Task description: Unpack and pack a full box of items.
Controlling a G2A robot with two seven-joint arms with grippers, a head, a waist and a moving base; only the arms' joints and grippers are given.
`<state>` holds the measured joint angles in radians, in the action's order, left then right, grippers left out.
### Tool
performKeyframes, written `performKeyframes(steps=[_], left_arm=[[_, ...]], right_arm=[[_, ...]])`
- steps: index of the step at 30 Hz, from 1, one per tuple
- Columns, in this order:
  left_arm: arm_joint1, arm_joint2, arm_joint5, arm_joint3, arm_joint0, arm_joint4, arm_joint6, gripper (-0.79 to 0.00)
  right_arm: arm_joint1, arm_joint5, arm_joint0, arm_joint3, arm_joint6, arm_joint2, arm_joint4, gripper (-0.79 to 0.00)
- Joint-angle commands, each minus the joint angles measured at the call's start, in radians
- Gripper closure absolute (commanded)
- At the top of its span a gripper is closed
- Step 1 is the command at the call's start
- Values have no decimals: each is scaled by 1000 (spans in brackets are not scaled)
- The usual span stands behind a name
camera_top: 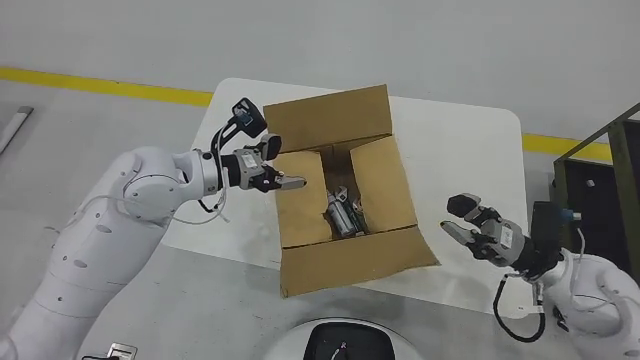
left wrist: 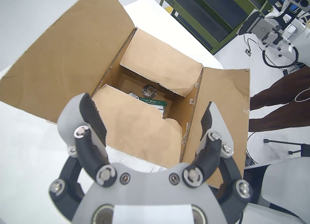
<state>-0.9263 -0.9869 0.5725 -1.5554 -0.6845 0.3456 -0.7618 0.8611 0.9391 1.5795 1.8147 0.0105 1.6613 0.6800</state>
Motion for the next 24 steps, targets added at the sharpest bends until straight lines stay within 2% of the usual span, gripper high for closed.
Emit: performKeyframes(steps=[1, 2, 3, 9, 14, 18, 20, 24], left_arm=[[-1, -2, -1, 1, -1, 0, 1, -785], [-1, -1, 0, 0, -1, -1, 0, -785], [-2, -1, 0, 0, -1, -1, 0, -785], [-5, 1, 6, 0, 4, 4, -3, -785], [-6, -5, 7, 5, 4, 2, -6, -785], [-5, -11, 8, 9, 0, 8, -6, -785], [-6, -13, 9, 10, -1, 10, -4, -785], [-6, -13, 9, 10, -2, 10, -2, -785]], right_arm=[[-1, -35, -22, -9, 37, 2, 30, -277], [2, -49, -38, -12, 41, -17, 30, -89], [3, -56, -46, -15, 46, -29, 32, 0], [18, -62, -104, -2, 117, -197, 223, 0], [31, -69, -121, -38, 95, -302, 352, 0], [38, -84, -133, -65, 80, -341, 421, 0], [41, -101, -137, -75, 52, -347, 423, 0], [50, -212, -138, -86, -67, -298, 283, 0]])
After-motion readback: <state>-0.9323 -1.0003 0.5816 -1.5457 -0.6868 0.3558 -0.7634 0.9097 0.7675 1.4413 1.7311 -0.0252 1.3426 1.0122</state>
